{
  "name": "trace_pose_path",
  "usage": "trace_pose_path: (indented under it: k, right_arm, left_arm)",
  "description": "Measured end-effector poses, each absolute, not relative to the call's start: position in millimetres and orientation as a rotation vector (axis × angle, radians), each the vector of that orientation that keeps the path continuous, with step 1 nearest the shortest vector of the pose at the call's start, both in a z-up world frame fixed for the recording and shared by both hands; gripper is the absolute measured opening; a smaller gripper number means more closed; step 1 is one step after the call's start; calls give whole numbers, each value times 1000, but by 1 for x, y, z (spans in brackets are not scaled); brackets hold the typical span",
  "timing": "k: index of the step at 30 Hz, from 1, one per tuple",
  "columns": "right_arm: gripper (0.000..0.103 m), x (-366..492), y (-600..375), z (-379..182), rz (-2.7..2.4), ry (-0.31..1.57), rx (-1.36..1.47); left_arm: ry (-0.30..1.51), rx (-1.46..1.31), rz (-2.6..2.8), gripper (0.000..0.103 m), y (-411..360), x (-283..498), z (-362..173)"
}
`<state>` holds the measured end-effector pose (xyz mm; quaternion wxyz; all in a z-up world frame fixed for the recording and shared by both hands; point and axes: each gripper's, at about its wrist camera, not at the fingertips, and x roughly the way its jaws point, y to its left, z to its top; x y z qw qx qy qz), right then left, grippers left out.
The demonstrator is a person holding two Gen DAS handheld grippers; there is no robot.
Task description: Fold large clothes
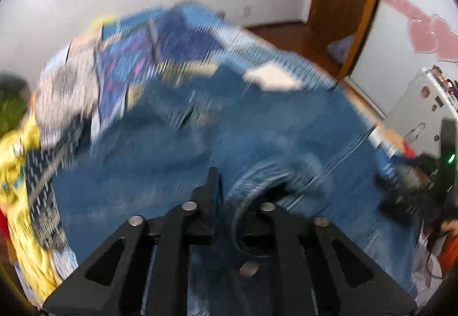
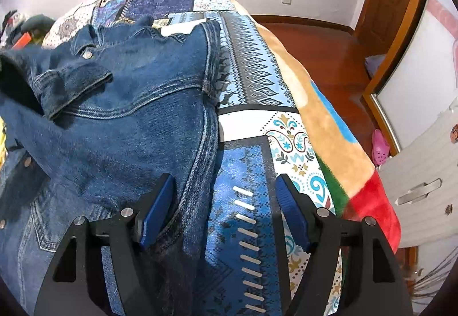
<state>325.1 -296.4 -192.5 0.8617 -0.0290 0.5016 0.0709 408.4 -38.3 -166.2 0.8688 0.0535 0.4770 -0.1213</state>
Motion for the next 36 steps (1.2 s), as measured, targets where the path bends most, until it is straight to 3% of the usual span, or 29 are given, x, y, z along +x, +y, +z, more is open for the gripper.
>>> trace_pose_path:
  k: [1, 3, 7, 19, 25, 36]
  right_arm:
    - [69, 326, -296, -192, 147, 1055, -67]
    - [69, 324, -293, -190, 142, 1058, -79]
    - [69, 323, -297, -183, 142, 1062, -62]
    - [70, 318, -270, -173, 238, 1055, -11]
    - [70, 316, -256, -191, 247, 1113, -35]
    - [77, 317, -267, -204, 236, 1104, -27]
  left_arm:
    - [1015, 100, -244, 34, -32, 405, -174]
    - [1032, 76, -209, 60, -15, 394, -189]
    - [1056, 78, -175, 78, -1, 374, -210]
    - [907, 383, -140, 78, -66, 379, -181]
    - [908, 518, -116, 78, -101, 400, -203]
    - [831, 143, -38, 78, -4, 401, -125]
